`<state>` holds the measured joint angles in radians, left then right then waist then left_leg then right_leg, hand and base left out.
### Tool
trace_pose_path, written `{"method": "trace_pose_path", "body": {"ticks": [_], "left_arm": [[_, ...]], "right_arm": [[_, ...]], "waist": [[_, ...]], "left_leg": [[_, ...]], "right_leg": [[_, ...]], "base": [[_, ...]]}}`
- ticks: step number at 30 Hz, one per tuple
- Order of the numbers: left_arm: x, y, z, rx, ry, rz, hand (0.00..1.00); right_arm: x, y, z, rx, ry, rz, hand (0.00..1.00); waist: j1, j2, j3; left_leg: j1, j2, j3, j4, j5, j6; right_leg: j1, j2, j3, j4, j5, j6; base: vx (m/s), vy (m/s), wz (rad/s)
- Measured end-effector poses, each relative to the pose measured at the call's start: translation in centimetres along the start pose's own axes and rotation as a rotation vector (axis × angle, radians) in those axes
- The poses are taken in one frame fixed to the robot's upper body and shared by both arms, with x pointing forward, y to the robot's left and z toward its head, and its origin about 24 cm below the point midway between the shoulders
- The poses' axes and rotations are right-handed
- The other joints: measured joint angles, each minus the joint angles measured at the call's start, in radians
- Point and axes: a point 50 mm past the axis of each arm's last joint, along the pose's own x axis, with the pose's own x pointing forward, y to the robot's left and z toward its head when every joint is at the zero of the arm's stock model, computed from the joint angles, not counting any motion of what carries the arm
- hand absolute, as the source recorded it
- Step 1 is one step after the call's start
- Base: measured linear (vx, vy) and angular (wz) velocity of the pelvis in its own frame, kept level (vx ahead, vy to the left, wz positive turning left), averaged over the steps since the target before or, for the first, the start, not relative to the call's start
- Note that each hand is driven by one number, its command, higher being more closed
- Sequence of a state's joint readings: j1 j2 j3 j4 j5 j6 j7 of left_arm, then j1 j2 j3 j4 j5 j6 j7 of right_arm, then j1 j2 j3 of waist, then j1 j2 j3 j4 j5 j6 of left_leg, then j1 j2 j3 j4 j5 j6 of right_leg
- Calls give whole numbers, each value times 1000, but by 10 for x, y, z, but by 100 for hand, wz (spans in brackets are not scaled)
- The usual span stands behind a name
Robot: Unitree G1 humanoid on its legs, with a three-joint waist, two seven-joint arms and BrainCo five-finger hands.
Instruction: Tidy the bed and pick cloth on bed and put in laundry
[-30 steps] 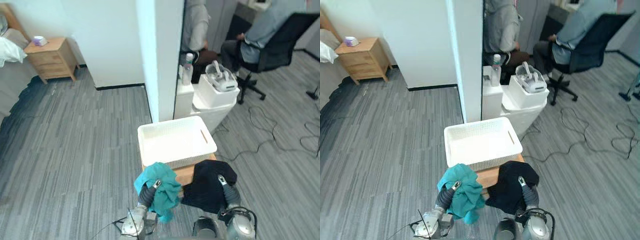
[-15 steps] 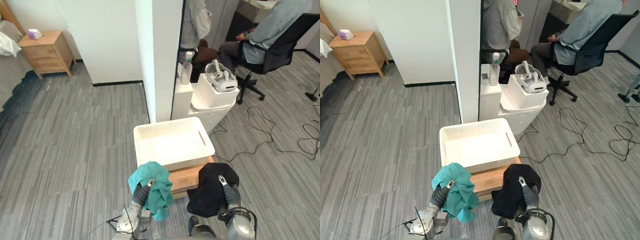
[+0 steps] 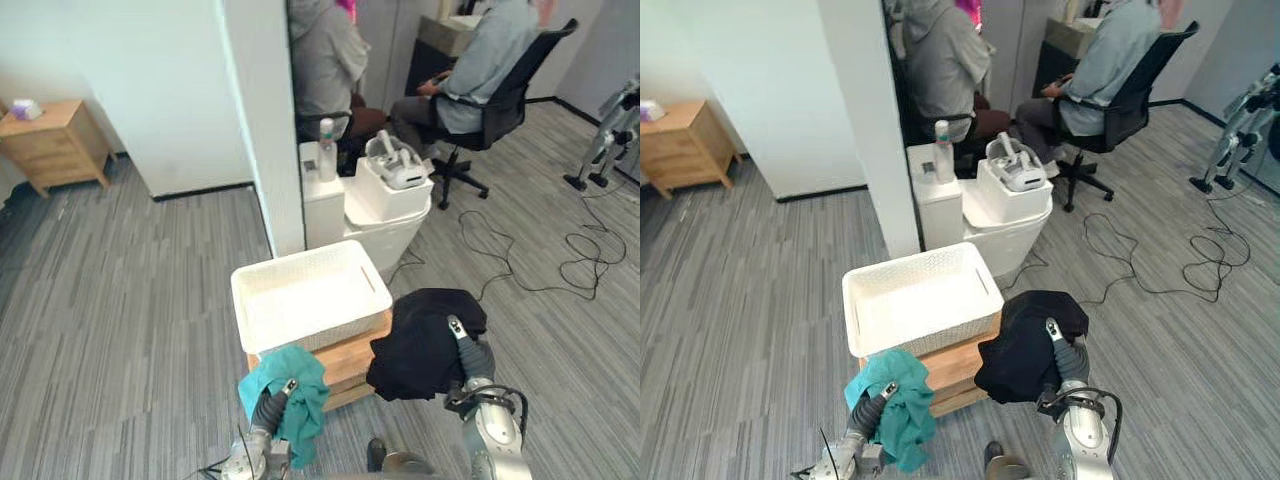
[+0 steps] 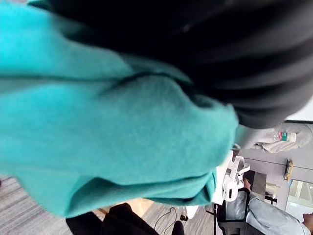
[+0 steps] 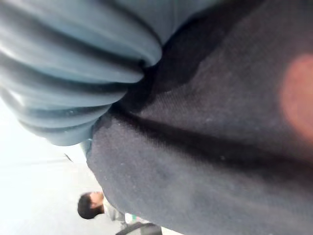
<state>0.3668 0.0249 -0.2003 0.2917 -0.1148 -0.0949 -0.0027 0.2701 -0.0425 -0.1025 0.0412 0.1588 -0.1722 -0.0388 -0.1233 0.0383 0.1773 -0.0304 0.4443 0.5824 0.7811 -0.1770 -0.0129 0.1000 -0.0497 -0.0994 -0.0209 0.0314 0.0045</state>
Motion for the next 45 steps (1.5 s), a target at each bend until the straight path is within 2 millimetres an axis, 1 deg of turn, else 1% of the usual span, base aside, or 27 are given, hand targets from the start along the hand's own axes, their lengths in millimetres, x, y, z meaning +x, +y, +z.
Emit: {"method": "trace_pose_path", "body": {"ticks": [1,2,3,4,5,6,9,11,13,15,16,17,18,19,21,22,25,26,27,31,34,36,38,41,43,44,45], "left_arm": [[0,-1,1,0,-6,-1,100],[-1,-1,2,0,-10,-1,100],[-1,-2,2,-1,-9,-3,100],[-1,-1,0,2,-2,-3,100],[-1,0,1,7,-7,-2,100],[0,1,2,10,-10,-3,100],[0,-2,2,11,-8,-15,100],[-1,-3,1,13,-4,-21,100],[-1,-3,1,18,-2,-26,100],[-1,-4,0,20,-1,-40,100],[-1,-4,0,23,-1,-46,100],[-1,-5,0,22,-1,-48,100],[-1,-5,0,21,0,-49,100],[-2,-7,-1,18,3,-55,100],[-2,-7,-1,12,5,-56,100],[-3,-6,-3,12,9,-53,100],[-3,-6,-2,-8,8,-50,100],[-3,-6,-2,-11,8,-48,100],[-3,-6,-3,-15,10,-47,100],[-6,-1,-6,-38,21,-23,100],[-7,-1,-6,-37,19,-21,100],[-7,0,-5,-38,14,-21,100],[-8,-1,-2,-39,0,-23,100],[-9,-2,4,-46,-31,-27,100],[-8,-3,11,-65,-68,-34,100],[-8,-3,13,-67,-76,-34,100],[-8,-2,15,-77,-90,-33,100]], "right_arm": [[0,-1,0,-7,3,4,100],[-1,-1,-1,-9,10,9,100],[-2,-1,-2,-11,10,13,100],[-3,-2,-4,-9,20,14,100],[-5,-2,-3,-10,17,13,100],[-6,-3,-1,-11,11,11,100],[-7,-9,8,-9,-30,-17,100],[-6,-10,23,-13,-94,-17,100],[-1,-7,44,-27,-184,10,100],[10,2,70,-57,-296,64,100],[20,13,93,-83,-398,135,100],[24,19,101,-95,-433,166,100],[32,30,116,-120,-493,226,100],[37,41,129,-144,-544,287,100],[43,56,141,-167,-589,357,100],[47,71,146,-177,-613,419,100],[55,84,147,-197,-606,471,100],[61,89,146,-219,-596,485,100],[63,92,145,-227,-590,492,100],[73,105,142,-268,-562,527,100],[82,103,134,-299,-516,511,100],[89,103,127,-320,-481,498,100],[94,100,120,-334,-445,482,100],[108,96,112,-390,-379,448,100],[123,91,115,-412,-346,397,100],[126,90,116,-417,-340,382,100],[132,86,119,-434,-333,354,100]], "waist": [[2,1,1],[-1,5,1],[-2,13,0],[-3,9,-4],[-2,-6,-5],[-1,-14,-5],[-1,-15,-6],[0,-13,-8],[0,-11,-7],[1,-11,-9],[1,-13,-9],[2,-14,-9],[8,-14,-9],[24,-14,-9],[33,-19,-13],[50,-24,-15],[63,-37,-23],[83,-43,-26],[89,-46,-27],[92,-49,-29],[111,-49,-29],[111,-47,-28],[112,-39,-22],[112,1,13],[110,53,62],[111,65,70],[110,91,86]], "left_leg": [[-6,-31,8,-54,-9,-10],[24,-89,66,-259,1,-3],[36,-104,79,-347,24,7],[72,-131,95,-420,22,-20],[78,-153,93,-453,30,-19],[73,-165,87,-461,30,-19],[58,-194,70,-472,30,-16],[68,-215,68,-494,36,-8],[79,-222,66,-505,38,-6],[82,-225,62,-515,40,-9],[82,-233,59,-530,50,-8],[83,-236,57,-536,54,-8],[82,-237,56,-538,56,-7],[79,-236,54,-539,57,-8],[78,-236,48,-539,57,-8],[71,-238,39,-539,60,-6],[46,-246,4,-539,67,-1],[39,-255,-7,-549,76,3],[38,-259,-9,-555,79,4],[11,-298,-51,-604,114,15],[6,-323,-66,-650,148,21],[-5,-334,-84,-675,169,25],[-24,-342,-104,-692,186,28],[-45,-351,-119,-704,204,36],[-48,-363,-119,-731,216,40],[-53,-366,-119,-740,221,39],[-65,-373,-122,-756,234,42]], "right_leg": [[1,-5,-1,-1,0,0],[2,-6,-11,-2,5,0],[6,1,-16,-3,4,7],[27,-1,-21,-18,-1,28],[29,-13,-32,-25,0,38],[32,-21,-39,-34,3,44],[36,-43,-65,-37,10,64],[41,-57,-70,-33,4,73],[51,-62,-79,-33,1,77],[53,-62,-85,-33,-1,79],[52,-65,-87,-33,-1,79],[52,-66,-89,-33,-1,79],[52,-66,-91,-34,-1,79],[52,-65,-91,-34,-1,79],[52,-65,-96,-34,-1,79],[52,-65,-109,-33,0,79],[51,-69,-141,-33,0,79],[48,-73,-153,-33,1,80],[46,-75,-155,-33,1,81],[32,-93,-203,-33,4,86],[16,-100,-225,-32,6,88],[6,-107,-243,-30,7,89],[-10,-110,-262,-23,7,88],[-34,-118,-281,-5,8,88],[-54,-126,-284,9,11,88],[-64,-128,-285,13,13,89],[-83,-131,-287,20,17,90]], "base": [[137,12,0],[136,-3,4],[161,9,17],[128,18,22],[129,34,27],[123,35,24],[123,61,23],[92,70,13],[54,36,9],[-1,8,5],[-23,3,7],[-30,2,10],[-35,-4,5],[-55,-10,3],[-43,-15,12],[-14,-14,20],[-7,-12,37],[11,-4,26],[1,6,36],[-14,22,29],[-32,11,21],[-32,32,28],[-37,21,31],[-59,52,18],[-102,85,4],[-89,78,3],[-74,75,3]]}}
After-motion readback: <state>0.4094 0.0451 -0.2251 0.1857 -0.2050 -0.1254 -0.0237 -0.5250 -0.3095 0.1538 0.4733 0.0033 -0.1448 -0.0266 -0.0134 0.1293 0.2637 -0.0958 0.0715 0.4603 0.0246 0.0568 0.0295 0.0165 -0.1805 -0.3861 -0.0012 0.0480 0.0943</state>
